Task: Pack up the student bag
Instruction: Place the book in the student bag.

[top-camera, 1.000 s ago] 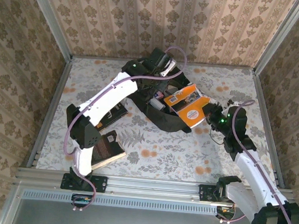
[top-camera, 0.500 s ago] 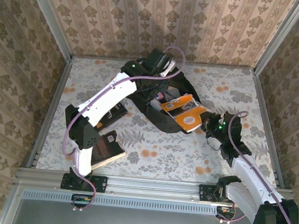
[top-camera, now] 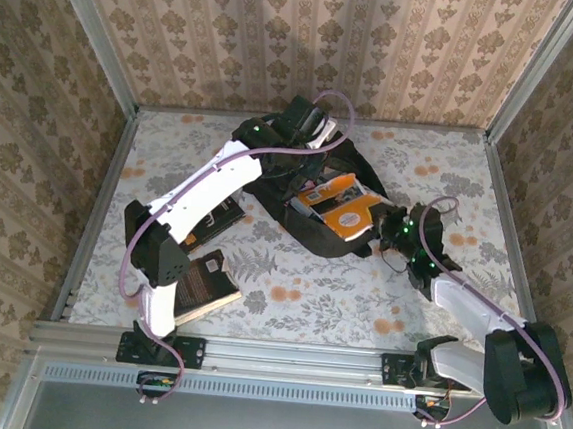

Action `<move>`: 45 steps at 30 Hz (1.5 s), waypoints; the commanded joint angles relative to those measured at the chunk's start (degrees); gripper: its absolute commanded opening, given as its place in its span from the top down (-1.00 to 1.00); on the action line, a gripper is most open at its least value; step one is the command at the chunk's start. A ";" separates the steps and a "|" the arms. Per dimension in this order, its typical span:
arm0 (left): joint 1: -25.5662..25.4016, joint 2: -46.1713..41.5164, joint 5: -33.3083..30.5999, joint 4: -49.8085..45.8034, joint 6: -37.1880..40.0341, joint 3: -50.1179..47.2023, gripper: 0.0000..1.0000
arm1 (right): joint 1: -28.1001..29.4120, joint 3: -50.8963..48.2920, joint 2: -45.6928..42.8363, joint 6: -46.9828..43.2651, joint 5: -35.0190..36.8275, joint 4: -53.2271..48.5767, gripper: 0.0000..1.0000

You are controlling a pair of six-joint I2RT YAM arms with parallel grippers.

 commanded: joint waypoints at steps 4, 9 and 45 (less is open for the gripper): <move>-0.57 -5.69 1.09 2.63 -0.01 -0.14 1.00 | 1.23 8.78 5.34 -8.53 -1.10 11.21 1.00; -0.44 -6.09 1.37 2.54 0.30 -0.14 1.00 | 2.45 10.51 8.50 -10.99 -1.10 12.39 1.00; 6.86 -2.20 11.95 9.53 -3.99 -3.96 1.00 | 12.72 21.84 28.31 -34.53 6.81 14.76 -0.75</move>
